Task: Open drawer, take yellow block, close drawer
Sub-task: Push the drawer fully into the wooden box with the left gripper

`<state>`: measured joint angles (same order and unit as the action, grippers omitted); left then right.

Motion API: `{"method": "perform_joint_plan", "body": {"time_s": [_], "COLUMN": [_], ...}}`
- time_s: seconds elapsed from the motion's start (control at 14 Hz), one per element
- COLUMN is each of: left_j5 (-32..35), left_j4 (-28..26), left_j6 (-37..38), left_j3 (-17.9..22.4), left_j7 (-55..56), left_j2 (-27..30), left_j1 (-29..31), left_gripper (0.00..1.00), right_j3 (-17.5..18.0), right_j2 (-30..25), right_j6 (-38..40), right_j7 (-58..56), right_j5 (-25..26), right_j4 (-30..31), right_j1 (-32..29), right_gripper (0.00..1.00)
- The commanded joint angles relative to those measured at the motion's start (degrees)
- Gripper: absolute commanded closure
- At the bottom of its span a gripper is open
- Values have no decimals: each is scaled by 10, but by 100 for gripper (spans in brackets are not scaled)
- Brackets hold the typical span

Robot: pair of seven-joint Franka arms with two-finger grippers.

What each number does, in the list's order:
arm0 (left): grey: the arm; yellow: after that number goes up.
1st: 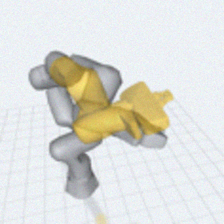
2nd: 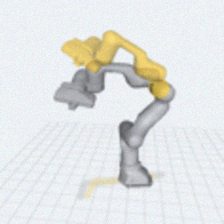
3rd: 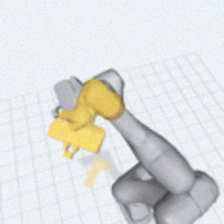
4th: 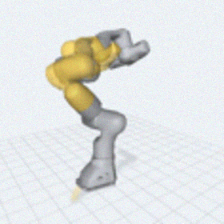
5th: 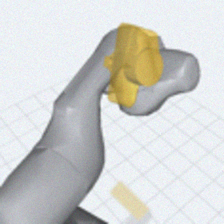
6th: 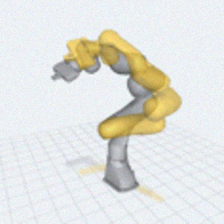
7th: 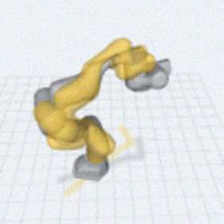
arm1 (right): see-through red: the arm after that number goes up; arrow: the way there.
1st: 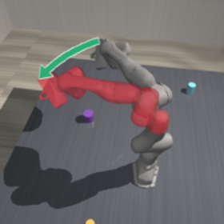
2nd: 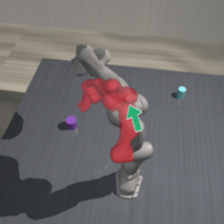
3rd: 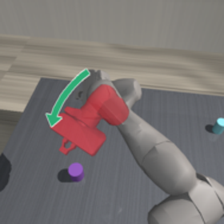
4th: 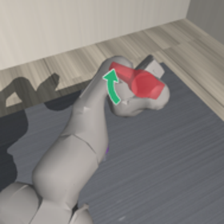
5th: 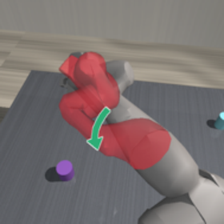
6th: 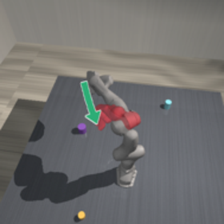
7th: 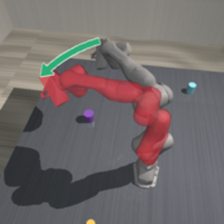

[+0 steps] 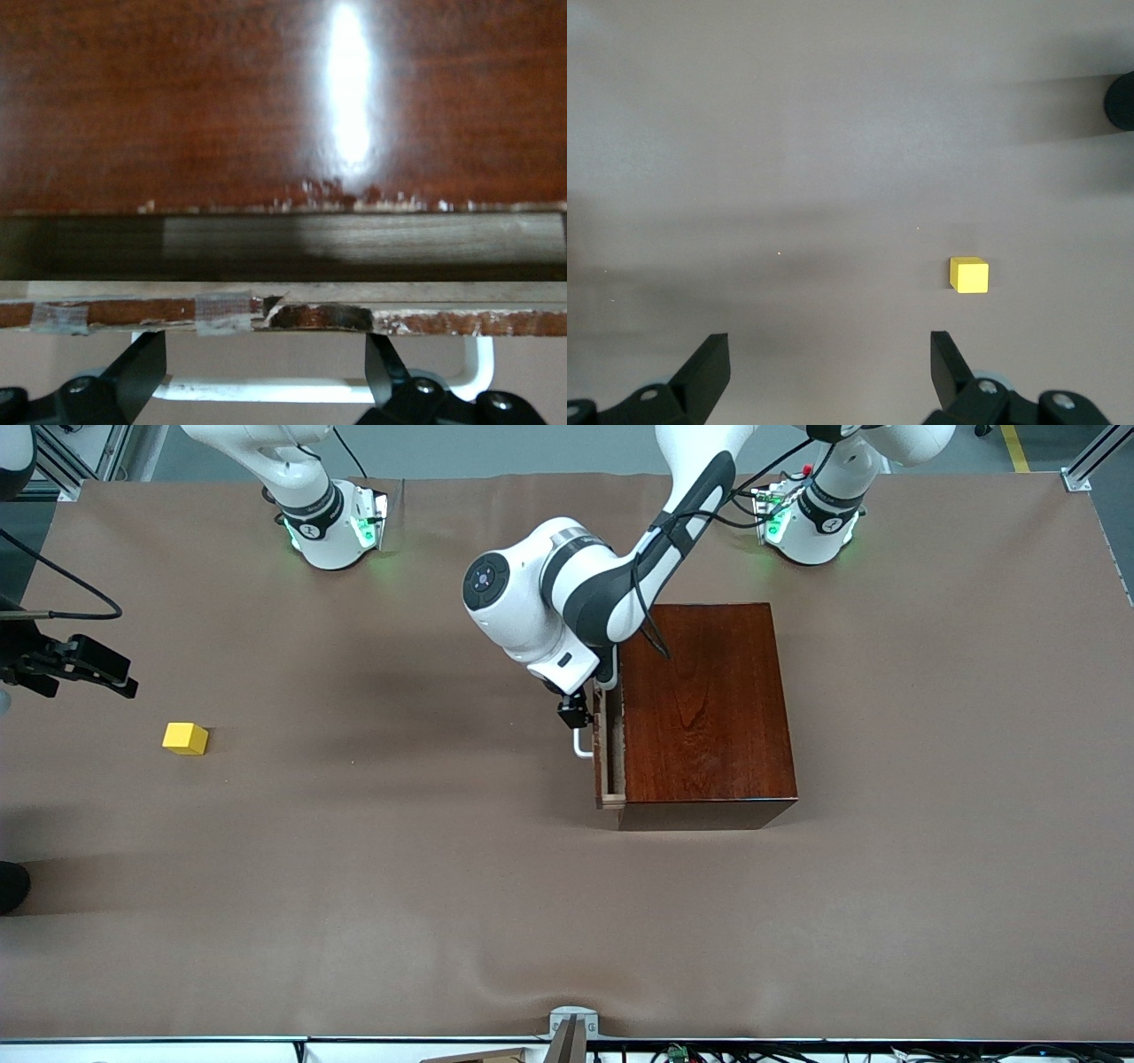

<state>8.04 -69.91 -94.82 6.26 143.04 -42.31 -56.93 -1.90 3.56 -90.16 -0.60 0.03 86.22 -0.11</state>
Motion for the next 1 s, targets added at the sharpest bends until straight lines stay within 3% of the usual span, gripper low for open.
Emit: {"method": "perform_joint_plan", "body": {"time_s": [0.0, 0.93], "left_j5": [18, 17], "left_j4": [-14, -15], "left_j6": [25, 80], "left_j3": [5, 27], "left_j7": [6, 5], "left_j2": [10, 8], "left_j1": [-1, 8], "left_gripper": [0, 0], "right_j3": [4, 4], "right_j2": [-5, -5], "right_j6": [3, 3], "right_j7": [3, 2], "right_j5": [8, 7], "right_j4": [0, 0], "right_j1": [-5, -5], "right_gripper": [0, 0]}}
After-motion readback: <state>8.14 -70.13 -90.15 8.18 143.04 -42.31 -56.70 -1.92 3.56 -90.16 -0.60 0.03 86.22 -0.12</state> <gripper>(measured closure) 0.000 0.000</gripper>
